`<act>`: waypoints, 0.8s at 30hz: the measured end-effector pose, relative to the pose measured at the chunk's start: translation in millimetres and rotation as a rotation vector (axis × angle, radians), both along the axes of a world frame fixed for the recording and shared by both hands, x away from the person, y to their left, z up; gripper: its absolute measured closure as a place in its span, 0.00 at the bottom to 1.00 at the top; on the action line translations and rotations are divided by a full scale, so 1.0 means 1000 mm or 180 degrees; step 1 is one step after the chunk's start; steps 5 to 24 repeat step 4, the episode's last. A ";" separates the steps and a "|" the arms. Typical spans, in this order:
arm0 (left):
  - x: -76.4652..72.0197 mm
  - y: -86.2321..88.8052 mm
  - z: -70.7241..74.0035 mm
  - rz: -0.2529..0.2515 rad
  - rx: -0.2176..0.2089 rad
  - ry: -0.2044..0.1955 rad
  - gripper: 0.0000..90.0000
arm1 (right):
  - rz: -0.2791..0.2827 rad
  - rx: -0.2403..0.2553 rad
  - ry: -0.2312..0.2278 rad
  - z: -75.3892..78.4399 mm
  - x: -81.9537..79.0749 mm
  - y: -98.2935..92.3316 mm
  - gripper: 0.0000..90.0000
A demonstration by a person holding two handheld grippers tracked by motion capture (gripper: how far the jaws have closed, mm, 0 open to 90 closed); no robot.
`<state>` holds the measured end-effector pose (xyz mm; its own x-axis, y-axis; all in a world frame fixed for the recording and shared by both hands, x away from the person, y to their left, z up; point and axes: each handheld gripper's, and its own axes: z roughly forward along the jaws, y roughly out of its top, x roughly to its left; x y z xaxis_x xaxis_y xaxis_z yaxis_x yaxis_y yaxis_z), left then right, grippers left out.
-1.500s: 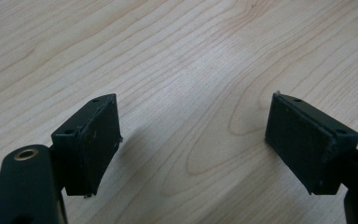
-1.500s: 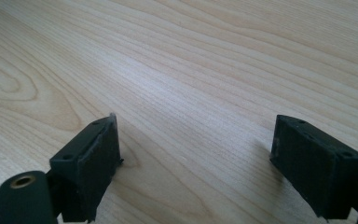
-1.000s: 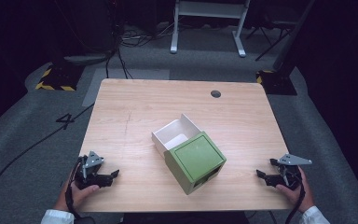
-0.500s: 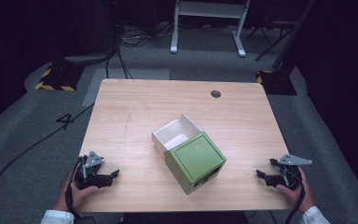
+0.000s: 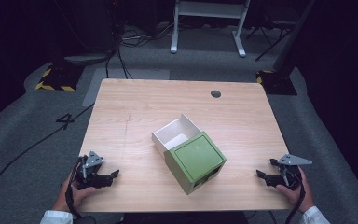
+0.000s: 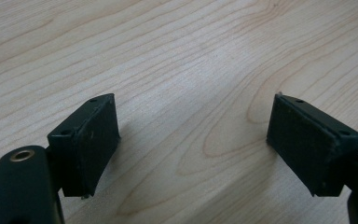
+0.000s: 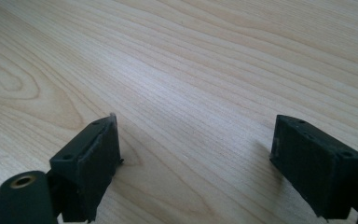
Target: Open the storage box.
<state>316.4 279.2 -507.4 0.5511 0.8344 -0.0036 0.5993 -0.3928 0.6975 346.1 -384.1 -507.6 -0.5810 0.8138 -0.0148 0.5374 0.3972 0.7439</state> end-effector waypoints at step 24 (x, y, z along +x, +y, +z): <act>0.000 0.000 0.000 -0.0001 0.0002 0.0001 0.19 | 0.0007 -0.0003 -0.0001 0.000 0.000 0.000 0.17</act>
